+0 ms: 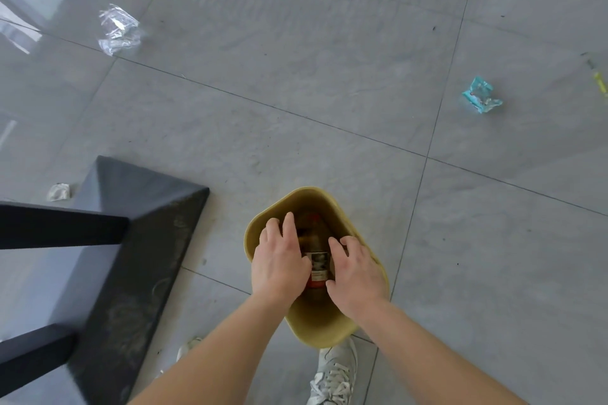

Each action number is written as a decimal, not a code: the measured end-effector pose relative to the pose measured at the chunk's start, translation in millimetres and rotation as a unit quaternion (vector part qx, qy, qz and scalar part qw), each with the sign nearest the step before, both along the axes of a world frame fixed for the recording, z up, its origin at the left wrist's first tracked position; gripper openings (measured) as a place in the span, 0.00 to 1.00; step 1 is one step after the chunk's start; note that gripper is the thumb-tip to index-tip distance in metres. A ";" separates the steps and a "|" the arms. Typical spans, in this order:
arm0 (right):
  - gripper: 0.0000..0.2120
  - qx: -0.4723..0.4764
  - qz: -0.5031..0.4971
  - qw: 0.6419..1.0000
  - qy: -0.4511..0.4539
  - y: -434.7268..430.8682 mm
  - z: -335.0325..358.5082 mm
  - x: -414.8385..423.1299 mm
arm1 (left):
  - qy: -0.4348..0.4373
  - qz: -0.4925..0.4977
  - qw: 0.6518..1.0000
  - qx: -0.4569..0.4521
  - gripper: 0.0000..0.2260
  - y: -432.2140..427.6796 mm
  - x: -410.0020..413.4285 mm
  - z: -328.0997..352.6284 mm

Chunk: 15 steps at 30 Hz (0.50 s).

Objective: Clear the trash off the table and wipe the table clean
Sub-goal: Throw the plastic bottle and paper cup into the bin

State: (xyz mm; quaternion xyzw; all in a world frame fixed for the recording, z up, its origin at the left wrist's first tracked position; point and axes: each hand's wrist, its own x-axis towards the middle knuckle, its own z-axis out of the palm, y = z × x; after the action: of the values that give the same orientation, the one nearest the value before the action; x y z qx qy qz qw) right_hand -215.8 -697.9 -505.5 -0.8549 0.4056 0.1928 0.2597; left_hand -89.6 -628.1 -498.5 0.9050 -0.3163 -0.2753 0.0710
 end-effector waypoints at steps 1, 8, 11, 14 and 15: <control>0.35 0.001 0.000 1.000 -0.002 -0.8 3.1 0.8 | -0.005 -0.010 1.000 0.002 0.34 2.5 1.0 2.4; 0.33 0.001 -0.001 1.000 -0.006 -4.8 40.0 5.5 | -0.009 -0.042 0.999 0.015 0.34 16.1 2.6 38.8; 0.32 -0.005 0.005 1.000 -0.011 -4.8 70.0 7.7 | -0.021 -0.059 0.998 0.018 0.34 24.2 3.4 67.7; 0.33 -0.009 0.013 1.000 -0.011 -3.5 109.3 11.4 | -0.031 -0.069 0.997 0.015 0.33 34.1 3.2 107.3; 0.33 -0.013 0.015 1.000 -0.015 -2.8 125.4 13.1 | -0.035 -0.072 0.997 0.012 0.33 38.2 2.6 122.4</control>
State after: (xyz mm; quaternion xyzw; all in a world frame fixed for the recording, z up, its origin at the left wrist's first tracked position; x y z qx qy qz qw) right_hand -202.7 -700.7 -380.2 -0.8673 0.3909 0.1783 0.2513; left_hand -87.0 -589.9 -376.1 0.8895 -0.3800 -0.2520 0.0293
